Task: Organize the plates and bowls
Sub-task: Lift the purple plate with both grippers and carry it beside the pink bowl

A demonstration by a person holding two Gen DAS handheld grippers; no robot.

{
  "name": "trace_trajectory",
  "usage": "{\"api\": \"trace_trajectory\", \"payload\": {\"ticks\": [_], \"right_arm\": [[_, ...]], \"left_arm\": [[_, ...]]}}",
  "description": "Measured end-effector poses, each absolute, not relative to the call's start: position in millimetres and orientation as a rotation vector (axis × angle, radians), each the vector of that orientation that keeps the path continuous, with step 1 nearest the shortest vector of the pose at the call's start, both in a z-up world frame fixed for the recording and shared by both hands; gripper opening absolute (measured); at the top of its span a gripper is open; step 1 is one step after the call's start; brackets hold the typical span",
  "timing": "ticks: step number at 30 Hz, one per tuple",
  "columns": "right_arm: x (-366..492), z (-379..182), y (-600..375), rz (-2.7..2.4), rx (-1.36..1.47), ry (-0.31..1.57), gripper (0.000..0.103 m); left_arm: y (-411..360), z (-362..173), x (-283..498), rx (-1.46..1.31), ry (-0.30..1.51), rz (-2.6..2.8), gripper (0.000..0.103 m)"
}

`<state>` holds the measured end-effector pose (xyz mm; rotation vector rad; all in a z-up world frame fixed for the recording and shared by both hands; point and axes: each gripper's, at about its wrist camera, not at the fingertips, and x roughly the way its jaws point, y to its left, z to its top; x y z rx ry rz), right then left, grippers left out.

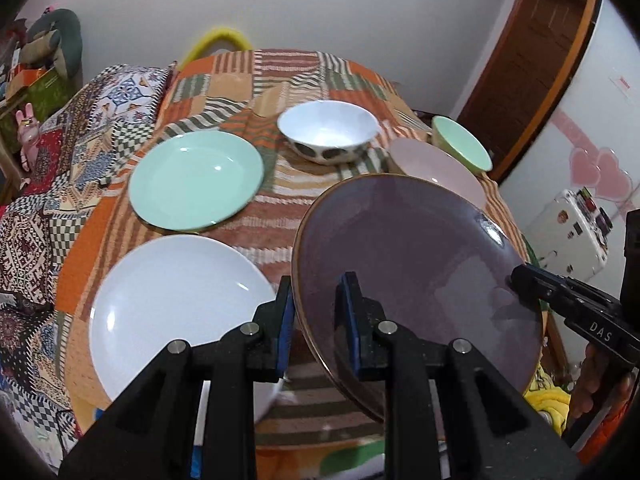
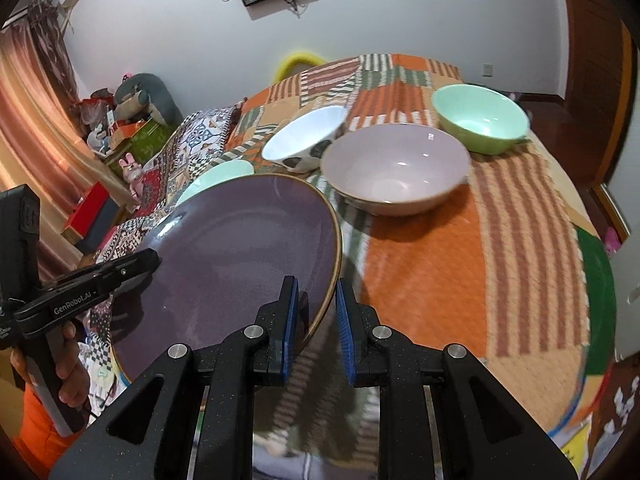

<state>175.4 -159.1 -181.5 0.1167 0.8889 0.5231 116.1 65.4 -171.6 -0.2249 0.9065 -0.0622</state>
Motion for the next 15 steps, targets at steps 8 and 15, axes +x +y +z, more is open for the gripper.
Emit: {"api": "trace_trajectory", "payload": {"ticks": [8,15], "right_arm": [[171.0,-200.8,-184.5,0.485,0.158,0.915,0.018],[173.5,-220.4,-195.7,0.454,0.166,0.952,0.018]], "left_arm": [[35.2,-183.8,116.2,-0.177,0.939,-0.082,0.023],[23.0,-207.8,128.5,-0.166,0.998,-0.102,0.023]]}}
